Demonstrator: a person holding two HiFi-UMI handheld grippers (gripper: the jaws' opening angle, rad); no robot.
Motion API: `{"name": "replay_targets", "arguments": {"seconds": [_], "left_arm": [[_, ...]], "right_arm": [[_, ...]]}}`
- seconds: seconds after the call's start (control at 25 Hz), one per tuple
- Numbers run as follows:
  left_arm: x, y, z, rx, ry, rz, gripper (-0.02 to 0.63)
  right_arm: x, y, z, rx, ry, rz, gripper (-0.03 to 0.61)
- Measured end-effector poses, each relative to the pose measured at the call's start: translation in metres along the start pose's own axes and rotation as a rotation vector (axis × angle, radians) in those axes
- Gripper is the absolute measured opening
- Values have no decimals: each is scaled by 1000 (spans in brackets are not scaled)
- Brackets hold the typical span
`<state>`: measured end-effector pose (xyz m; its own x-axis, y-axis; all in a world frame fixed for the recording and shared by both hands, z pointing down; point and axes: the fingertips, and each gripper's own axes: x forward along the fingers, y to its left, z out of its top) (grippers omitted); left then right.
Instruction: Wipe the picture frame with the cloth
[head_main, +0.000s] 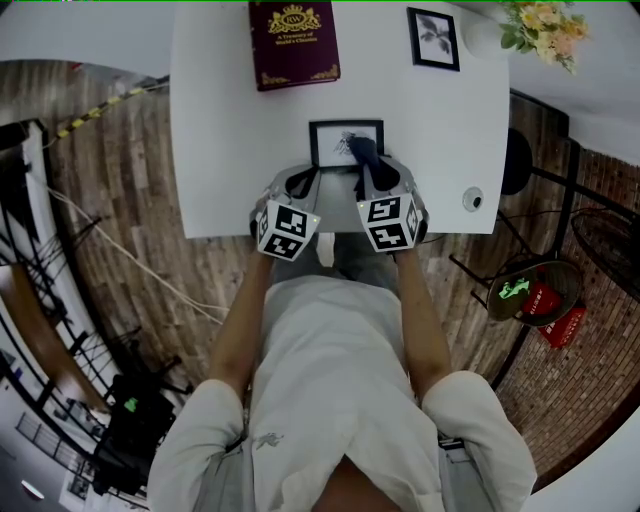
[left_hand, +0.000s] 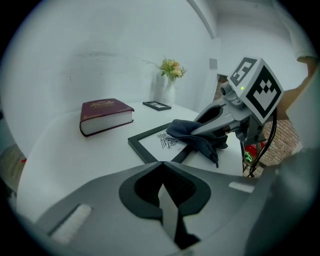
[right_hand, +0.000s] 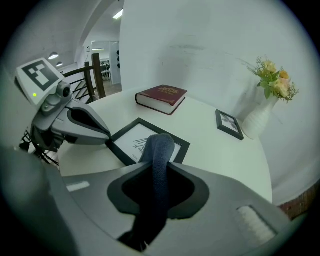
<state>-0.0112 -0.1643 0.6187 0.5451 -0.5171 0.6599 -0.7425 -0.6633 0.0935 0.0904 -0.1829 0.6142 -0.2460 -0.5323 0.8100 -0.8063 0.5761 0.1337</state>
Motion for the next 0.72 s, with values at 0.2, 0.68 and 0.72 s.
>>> {"name": "replay_targets", "arguments": {"seconds": [0.2, 0.68, 0.72], "left_arm": [[1, 0, -1, -18, -2, 4, 20], [0, 1, 0, -17, 5, -2, 20], [0, 2, 0, -15, 6, 1, 20]], "right_arm": [[-8, -7, -9, 18, 0, -15, 67], [-16, -34, -46, 138, 52, -74, 67], [-17, -34, -46, 145, 49, -77, 67]]}}
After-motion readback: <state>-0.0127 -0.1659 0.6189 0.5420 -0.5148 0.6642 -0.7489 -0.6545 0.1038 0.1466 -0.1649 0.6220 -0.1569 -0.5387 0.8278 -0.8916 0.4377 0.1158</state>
